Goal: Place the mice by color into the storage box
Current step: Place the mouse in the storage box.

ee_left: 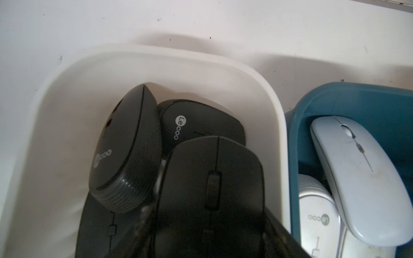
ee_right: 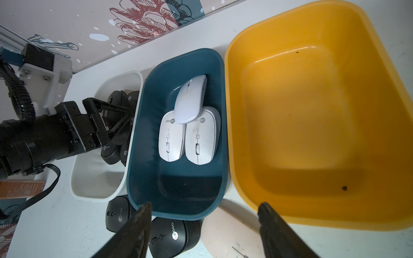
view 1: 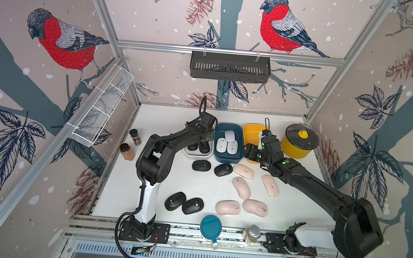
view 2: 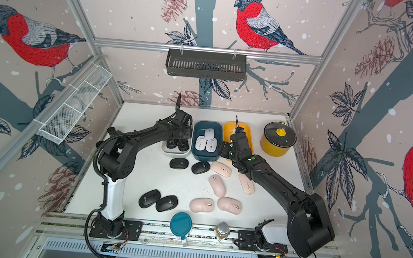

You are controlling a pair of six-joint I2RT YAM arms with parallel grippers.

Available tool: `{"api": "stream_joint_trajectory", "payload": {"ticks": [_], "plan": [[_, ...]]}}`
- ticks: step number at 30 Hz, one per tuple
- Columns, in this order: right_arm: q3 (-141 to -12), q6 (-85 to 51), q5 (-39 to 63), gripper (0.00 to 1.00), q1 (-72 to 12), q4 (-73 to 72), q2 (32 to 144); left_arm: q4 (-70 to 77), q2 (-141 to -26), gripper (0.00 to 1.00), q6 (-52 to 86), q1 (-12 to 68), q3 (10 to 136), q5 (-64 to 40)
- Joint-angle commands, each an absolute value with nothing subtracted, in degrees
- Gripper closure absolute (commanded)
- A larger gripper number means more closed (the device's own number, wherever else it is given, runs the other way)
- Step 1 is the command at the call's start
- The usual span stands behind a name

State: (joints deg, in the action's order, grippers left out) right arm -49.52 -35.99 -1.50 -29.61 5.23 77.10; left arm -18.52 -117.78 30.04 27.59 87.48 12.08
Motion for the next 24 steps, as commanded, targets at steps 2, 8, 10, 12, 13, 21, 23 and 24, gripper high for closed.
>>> {"api": "stream_joint_trajectory", "payload": {"ticks": [2, 8, 10, 12, 13, 21, 23, 24], "plan": [[-49.2, -36.0, -1.9, 0.24, -29.4, 5.1, 76.1, -18.5, -118.0, 0.25, 31.0, 27.4, 88.5, 12.2], [-48.9, -35.4, -2.2, 0.24, -29.1, 5.5, 74.3, -19.8, -115.8, 0.22, 31.1, 27.3, 90.3, 12.6], [-48.7, -34.8, -2.4, 0.24, -29.2, 6.2, 73.6, -19.6, -113.5, 0.22, 31.2, 27.3, 90.0, 12.7], [-48.4, -34.1, -2.2, 0.24, -29.1, 6.7, 73.1, -19.8, -111.2, 0.22, 31.2, 27.3, 89.6, 13.0], [-48.1, -33.9, -2.2, 0.24, -29.1, 7.1, 72.8, -19.8, -109.9, 0.22, 31.3, 27.3, 89.2, 13.0], [-45.6, -27.9, -2.7, 0.25, -34.2, 9.5, 69.6, -16.4, -96.3, 0.22, 32.3, 27.5, 77.7, 12.0], [-45.4, -26.3, -5.9, 0.25, -37.7, 10.8, 69.3, -15.4, -92.9, 0.22, 32.3, 27.7, 73.7, 11.9], [-45.3, -25.9, -7.7, 0.24, -39.6, 11.6, 69.5, -15.2, -91.3, 0.22, 32.2, 27.7, 71.5, 11.8]]}}
